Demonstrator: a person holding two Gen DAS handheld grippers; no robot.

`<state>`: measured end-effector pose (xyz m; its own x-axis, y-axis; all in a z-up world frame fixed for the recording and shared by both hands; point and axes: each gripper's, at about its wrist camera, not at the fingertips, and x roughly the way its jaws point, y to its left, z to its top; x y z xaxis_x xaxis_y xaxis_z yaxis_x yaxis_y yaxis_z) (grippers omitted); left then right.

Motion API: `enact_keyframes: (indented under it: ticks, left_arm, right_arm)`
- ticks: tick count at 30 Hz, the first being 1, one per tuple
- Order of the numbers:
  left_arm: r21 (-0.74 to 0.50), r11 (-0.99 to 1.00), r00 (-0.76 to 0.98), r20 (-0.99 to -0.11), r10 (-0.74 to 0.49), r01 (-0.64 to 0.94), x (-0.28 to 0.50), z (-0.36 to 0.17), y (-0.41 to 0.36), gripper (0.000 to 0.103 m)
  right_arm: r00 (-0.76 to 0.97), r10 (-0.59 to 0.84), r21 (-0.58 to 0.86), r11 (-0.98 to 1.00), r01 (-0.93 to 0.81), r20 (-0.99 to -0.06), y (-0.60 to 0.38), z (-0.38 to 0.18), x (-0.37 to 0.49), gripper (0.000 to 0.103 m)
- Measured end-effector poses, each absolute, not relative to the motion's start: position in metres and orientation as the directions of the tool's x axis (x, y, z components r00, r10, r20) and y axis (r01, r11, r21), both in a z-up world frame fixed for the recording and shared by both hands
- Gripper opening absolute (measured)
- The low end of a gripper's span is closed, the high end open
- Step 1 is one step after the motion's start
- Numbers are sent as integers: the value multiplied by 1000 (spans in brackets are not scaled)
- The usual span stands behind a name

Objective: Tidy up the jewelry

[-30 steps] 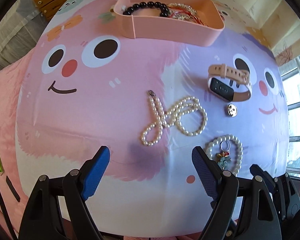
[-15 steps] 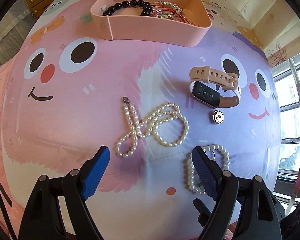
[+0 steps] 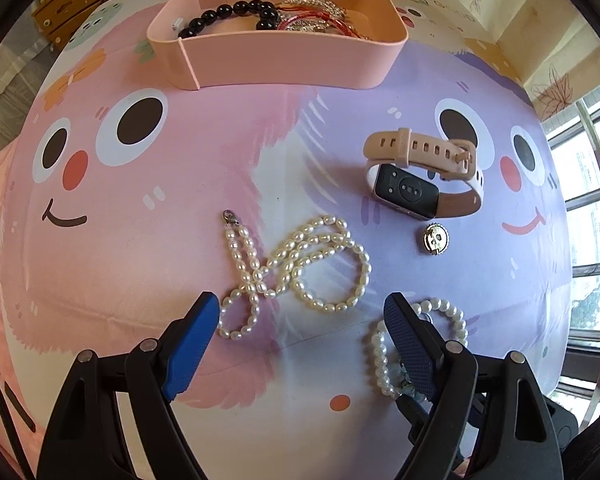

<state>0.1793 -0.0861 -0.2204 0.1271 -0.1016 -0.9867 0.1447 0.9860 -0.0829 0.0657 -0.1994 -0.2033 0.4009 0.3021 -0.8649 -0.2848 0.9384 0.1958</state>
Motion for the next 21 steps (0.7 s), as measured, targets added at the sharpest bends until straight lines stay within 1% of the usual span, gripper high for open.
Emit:
enact_keyframes:
  ticks: [2, 7, 12, 16, 21]
  left_arm:
    - [-81, 987, 123, -987, -99, 140, 181, -223, -91, 86]
    - [-99, 989, 127, -985, -113, 112, 189, -230, -94, 87]
    - [-57, 993, 146, -987, -72, 104, 198, -232, -92, 88]
    - [-3, 990, 145, -989, -24, 141, 203, -235, -98, 88]
    - [-17, 988, 138, -990, -38, 154, 210, -238, -105, 88]
  right_arm:
    - [400, 311, 205, 936, -285, -862, -200, -203, 67, 18]
    - [401, 312, 200, 933, -298, -861, -200, -203, 71, 17]
    - [390, 312, 200, 932, -303, -866, -204, -203, 75, 17]
    - [380, 306, 197, 933, -300, -873, -207, -200, 74, 16]
    - [371, 296, 202, 941, -273, -880, -213, -200, 78, 16]
